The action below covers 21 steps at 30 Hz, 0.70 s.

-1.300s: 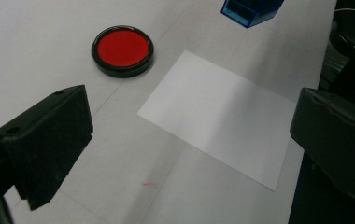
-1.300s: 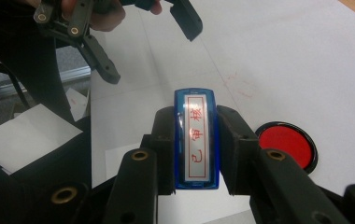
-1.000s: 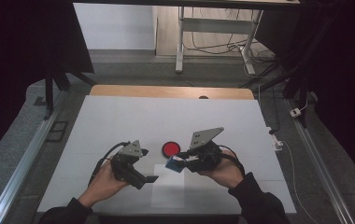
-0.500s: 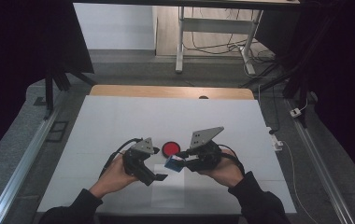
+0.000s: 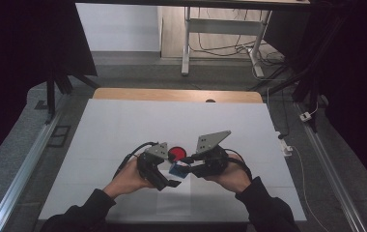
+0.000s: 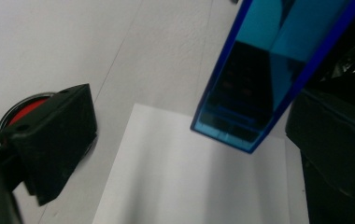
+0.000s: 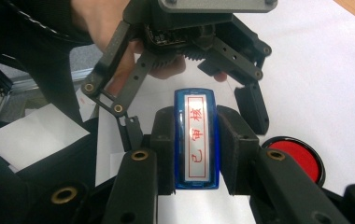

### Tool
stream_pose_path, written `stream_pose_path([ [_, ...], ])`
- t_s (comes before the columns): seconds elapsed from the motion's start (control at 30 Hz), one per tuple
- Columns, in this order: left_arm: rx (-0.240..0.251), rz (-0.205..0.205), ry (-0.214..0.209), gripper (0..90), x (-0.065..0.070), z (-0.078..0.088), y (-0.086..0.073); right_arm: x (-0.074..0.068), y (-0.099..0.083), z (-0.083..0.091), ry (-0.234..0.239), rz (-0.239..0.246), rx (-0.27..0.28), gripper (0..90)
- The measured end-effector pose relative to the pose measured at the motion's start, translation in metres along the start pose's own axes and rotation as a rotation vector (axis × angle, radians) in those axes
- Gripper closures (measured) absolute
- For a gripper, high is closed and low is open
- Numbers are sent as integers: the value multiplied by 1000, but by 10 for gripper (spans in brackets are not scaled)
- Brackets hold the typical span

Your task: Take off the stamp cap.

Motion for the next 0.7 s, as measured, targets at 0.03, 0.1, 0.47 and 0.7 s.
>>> stream_pose_path([
  [0.03, 1, -14, -4, 78, 1, 0, 0, 0, 0, 0, 3, 2, 2, 700],
  [0.1, 5, -30, -12, 150, 2, 1, -1, 0, 0, 1, 8, 3, 5, 700],
  [0.47, 45, -75, -93, 455, 5, 6, -4, -2, 1, 4, 33, 19, 35, 701],
  [0.7, 77, -71, -128, 598, 4, 11, -5, 0, 0, 6, 35, 16, 52, 701],
])
Point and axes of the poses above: each handheld gripper's, and its own axes: z roughly backward along the jaws, y roughly out of its top, x roughly to its right, the point moved 2 cm from there along -z, roughly forward along the jaws, and after that the axes turned 14 degrees about -y, right-handed, at the moved point
